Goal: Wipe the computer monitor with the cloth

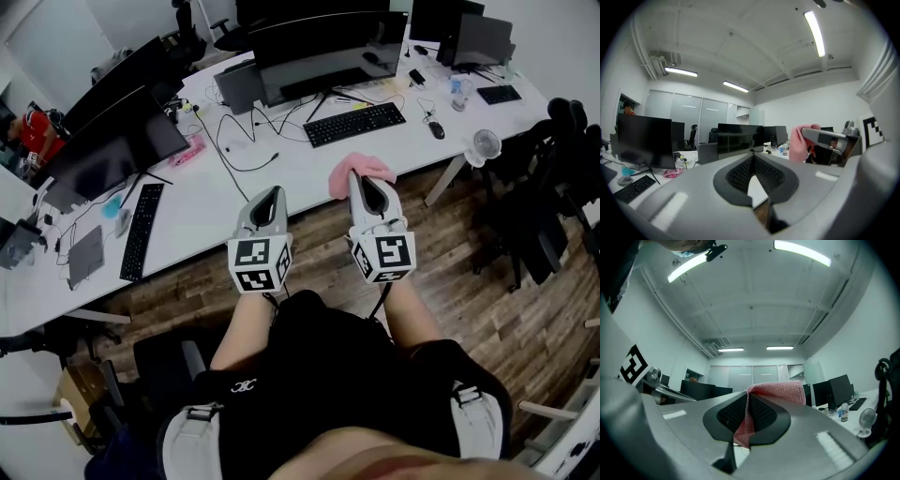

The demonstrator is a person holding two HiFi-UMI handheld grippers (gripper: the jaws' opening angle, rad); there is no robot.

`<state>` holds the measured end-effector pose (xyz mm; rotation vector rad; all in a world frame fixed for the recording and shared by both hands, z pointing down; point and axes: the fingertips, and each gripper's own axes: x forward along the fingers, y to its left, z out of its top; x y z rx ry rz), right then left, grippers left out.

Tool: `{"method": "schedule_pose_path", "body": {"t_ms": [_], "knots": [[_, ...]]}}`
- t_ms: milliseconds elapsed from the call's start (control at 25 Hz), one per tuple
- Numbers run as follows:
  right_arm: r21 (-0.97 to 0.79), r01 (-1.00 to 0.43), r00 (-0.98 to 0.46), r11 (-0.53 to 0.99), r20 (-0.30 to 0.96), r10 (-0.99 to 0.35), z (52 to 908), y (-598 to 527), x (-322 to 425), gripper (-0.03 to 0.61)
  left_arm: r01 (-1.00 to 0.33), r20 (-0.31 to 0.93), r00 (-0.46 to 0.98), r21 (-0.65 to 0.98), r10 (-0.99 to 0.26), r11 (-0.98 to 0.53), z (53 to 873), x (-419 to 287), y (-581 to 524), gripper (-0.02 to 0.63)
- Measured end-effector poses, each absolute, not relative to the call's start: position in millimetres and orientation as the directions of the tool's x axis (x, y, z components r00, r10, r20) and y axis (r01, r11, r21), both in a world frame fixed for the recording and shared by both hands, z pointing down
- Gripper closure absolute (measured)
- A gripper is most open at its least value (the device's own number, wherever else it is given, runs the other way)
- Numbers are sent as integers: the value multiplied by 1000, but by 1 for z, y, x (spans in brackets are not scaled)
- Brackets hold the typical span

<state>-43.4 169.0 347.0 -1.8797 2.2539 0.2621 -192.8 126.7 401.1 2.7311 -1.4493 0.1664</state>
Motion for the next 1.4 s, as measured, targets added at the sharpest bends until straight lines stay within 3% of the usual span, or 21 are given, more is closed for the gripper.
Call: {"method": "schedule_pose_path", "body": {"t_ms": [640,1400], "knots": [[15,-985,-171,173,-244,-955,359,86,-5,569,-791,89,609,0,-788,-612,414,-140,48,565],[23,-961,-273,277,-266,-924,331,-139,-11,569,-828,33,560,-6,-828,-560,391,-137,-164,563]]}}
